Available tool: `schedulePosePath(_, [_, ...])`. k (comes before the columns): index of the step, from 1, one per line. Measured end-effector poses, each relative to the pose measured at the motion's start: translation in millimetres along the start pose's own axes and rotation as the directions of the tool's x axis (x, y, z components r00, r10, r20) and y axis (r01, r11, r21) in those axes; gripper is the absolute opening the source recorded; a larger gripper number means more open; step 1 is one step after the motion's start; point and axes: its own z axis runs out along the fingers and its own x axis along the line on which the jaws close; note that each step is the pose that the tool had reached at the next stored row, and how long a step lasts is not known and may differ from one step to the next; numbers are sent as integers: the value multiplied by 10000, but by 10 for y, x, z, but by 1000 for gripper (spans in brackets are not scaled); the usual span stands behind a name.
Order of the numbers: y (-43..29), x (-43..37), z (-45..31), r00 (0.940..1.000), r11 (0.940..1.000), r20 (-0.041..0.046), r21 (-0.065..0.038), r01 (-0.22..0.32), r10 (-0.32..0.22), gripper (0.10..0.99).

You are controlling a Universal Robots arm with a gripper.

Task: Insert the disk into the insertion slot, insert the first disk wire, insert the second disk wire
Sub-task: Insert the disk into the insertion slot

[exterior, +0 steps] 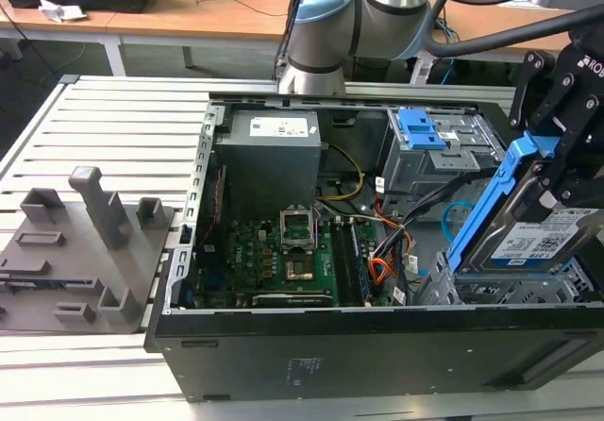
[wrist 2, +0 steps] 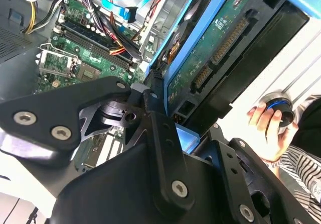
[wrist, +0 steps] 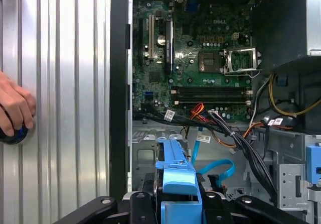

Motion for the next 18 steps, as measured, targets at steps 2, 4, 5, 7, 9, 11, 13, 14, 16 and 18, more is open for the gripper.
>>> schedulePosePath(2, [-3, -1, 42, 10000, 10000, -6, -1, 0, 0, 365])
schedulePosePath(4, [-16, -4, 64, 10000, 10000, -8, 1, 3, -3, 365])
schedulePosePath(5, [-22, -8, 68, 10000, 10000, -1, -1, 1, -1, 365])
schedulePosePath(7, [-21, -8, 26, 10000, 10000, 18, 0, 1, -1, 365])
schedulePosePath(9, [-33, -9, -9, 10000, 10000, 4, 0, 19, -19, 365])
schedulePosePath(11, [-120, -16, -15, 9999, 9999, 19, -83, 112, -112, 365])
schedulePosePath(13, [-144, -28, -12, 9998, 9997, 46, -129, 198, -198, 365])
schedulePosePath(14, [-147, -37, -12, 9996, 9995, 83, -150, 273, -272, 365])
schedulePosePath(16, [-148, -42, 3, 9994, 9994, 159, -160, 303, -300, 365])
schedulePosePath(18, [-147, -42, 26, 9993, 9994, 201, -160, 307, -304, 365])
